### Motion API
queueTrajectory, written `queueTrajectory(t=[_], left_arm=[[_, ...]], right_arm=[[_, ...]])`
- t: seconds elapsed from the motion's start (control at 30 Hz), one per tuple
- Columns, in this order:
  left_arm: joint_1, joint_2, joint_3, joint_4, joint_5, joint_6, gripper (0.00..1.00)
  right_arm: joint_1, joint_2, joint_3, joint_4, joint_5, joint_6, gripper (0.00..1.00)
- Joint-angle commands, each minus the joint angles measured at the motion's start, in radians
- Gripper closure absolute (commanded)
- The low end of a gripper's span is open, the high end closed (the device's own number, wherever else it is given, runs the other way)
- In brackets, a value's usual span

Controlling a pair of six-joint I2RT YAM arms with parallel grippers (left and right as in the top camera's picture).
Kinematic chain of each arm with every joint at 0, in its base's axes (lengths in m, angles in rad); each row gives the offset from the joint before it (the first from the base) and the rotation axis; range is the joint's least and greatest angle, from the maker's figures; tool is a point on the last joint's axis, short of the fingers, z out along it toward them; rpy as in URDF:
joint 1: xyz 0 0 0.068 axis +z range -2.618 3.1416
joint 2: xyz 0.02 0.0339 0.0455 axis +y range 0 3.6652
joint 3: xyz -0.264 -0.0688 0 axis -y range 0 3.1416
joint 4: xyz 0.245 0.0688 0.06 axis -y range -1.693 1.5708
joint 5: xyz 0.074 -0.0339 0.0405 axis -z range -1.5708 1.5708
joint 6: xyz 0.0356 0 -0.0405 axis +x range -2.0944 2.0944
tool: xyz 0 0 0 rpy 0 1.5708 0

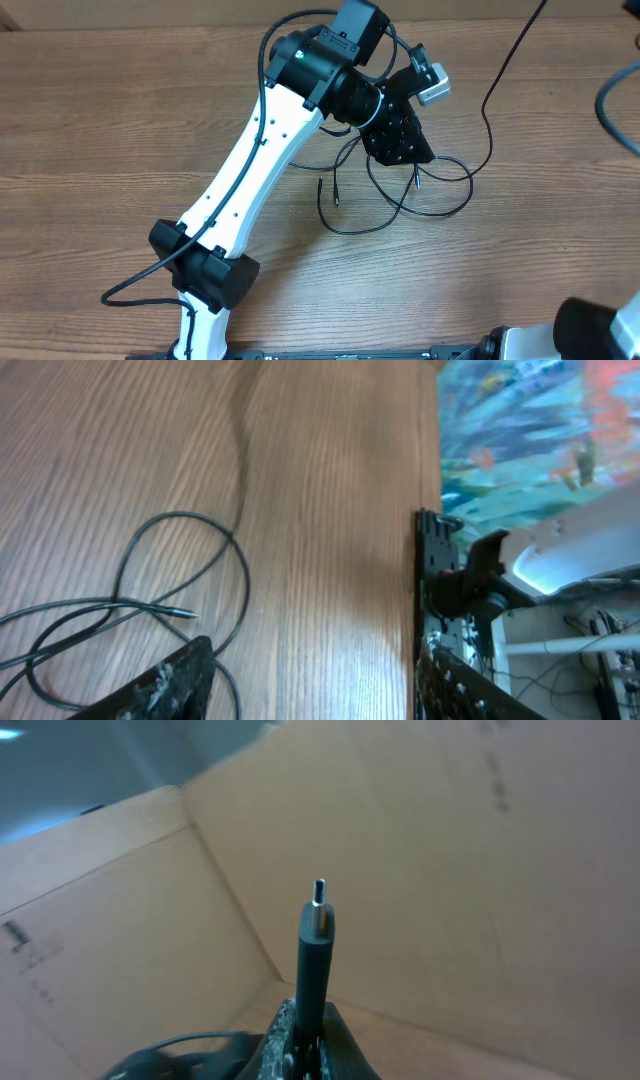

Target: Untangle cables

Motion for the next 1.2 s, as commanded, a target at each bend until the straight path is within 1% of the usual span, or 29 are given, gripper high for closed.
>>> queueTrajectory(t=[0.0,0.1,0.13,0.17,0.23,0.33,0.47,0.5,0.53,0.63,0.73,0.8,0.97,1.1,1.13,1.17], left_arm=[[-0.020,-0.015,0.005,0.003,0.075,0.078,0.34],[-0.040,-0.014,0.005,0.022,0.093,0.090,0.31],[-0.061,-0.013,0.005,0.054,0.096,0.092,0.27],[-0.074,-0.012,0.005,0.076,0.090,0.092,0.26],[-0.101,-0.007,0.004,0.121,0.067,0.087,0.26],[-0.133,0.003,0.004,0.182,-0.025,0.033,0.28],[-0.144,0.016,0.004,0.199,-0.155,-0.018,0.33],[-0.143,0.020,0.004,0.206,-0.204,-0.054,0.38],[-0.141,0.021,0.004,0.213,-0.246,-0.090,0.40],[-0.134,0.023,0.004,0.237,-0.381,-0.187,0.42],[-0.130,0.023,0.003,0.260,-0.481,-0.237,0.41],[-0.130,0.023,-0.005,0.294,-0.517,-0.251,0.39],[-0.129,0.035,-0.032,0.405,-0.516,-0.289,0.39],[-0.128,0.042,-0.034,0.512,-0.513,-0.346,0.43],[-0.126,0.043,-0.034,0.530,-0.516,-0.353,0.47],[-0.124,0.046,-0.034,0.542,-0.518,-0.360,0.64]], right_arm=[[0.018,0.056,0.000,0.003,0.027,-0.033,0.96],[0.040,0.081,0.000,0.014,0.031,-0.054,0.96],[0.056,0.089,0.000,0.019,0.032,-0.054,0.96],[0.072,0.096,0.000,0.022,0.031,-0.053,0.96],[0.102,0.099,0.000,0.023,0.031,-0.054,0.96],[0.141,0.099,0.000,0.038,0.031,-0.053,0.96],[0.158,0.099,0.000,0.046,0.023,-0.023,0.96],[0.158,0.099,0.000,0.045,0.009,-0.023,0.96],[0.157,0.099,0.000,0.045,-0.006,-0.024,0.96],[0.148,0.099,0.000,0.052,-0.037,-0.024,0.96],[0.132,0.099,0.000,0.057,-0.075,-0.023,0.96],[0.126,0.099,0.000,0.056,-0.105,-0.023,0.96],[0.127,0.099,0.001,0.057,-0.148,-0.006,0.96],[0.128,0.098,0.001,0.065,-0.226,0.012,0.96],[0.128,0.098,0.001,0.072,-0.240,0.030,0.96],[0.128,0.098,0.001,0.077,-0.257,0.031,0.96]])
